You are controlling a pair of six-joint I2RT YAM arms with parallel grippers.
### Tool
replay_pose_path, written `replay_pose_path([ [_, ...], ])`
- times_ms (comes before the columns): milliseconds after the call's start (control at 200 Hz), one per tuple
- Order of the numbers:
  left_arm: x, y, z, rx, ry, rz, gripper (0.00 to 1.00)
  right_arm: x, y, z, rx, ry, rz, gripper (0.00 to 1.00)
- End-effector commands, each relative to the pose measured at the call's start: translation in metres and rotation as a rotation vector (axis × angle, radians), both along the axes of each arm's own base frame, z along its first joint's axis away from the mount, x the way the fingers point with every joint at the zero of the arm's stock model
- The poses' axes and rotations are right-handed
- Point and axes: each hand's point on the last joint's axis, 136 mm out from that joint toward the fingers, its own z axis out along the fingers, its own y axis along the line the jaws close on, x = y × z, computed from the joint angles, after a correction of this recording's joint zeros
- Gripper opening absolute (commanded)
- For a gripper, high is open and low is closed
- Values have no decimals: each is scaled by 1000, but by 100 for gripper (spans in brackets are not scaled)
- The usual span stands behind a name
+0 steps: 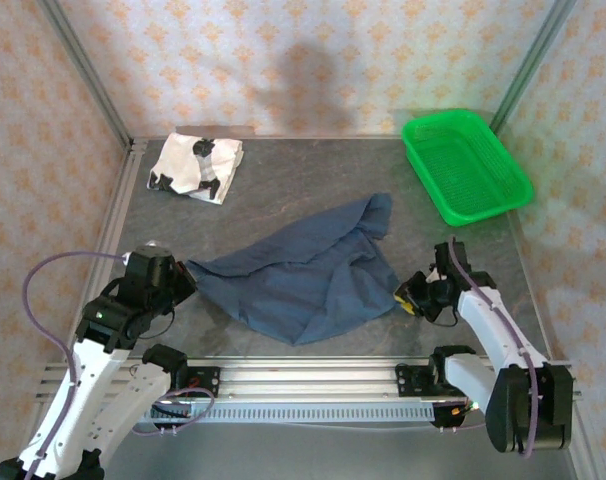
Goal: Fold and stack the t-shirts
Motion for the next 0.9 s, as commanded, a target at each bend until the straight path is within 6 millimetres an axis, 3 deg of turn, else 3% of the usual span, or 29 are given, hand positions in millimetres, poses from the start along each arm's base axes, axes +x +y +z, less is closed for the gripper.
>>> replay_pose_path([
  [0, 3, 2, 0, 7, -23, 5, 0, 19, -12, 14, -53, -64, -20, 28],
  [195, 3, 0, -4, -4, -18, 4, 0, 22, 4, 20, 41, -83, 13, 31],
  [355, 3, -1, -10, -18, -15, 10, 0, 10, 8, 7, 61, -37, 39, 35],
  [671, 6, -4, -15, -22, 1, 0, 0, 11, 12, -7, 89, -12, 38, 36],
  [896, 4, -4, -18, -23, 10, 5, 0, 15, 22, 3, 161, -45, 43, 36],
])
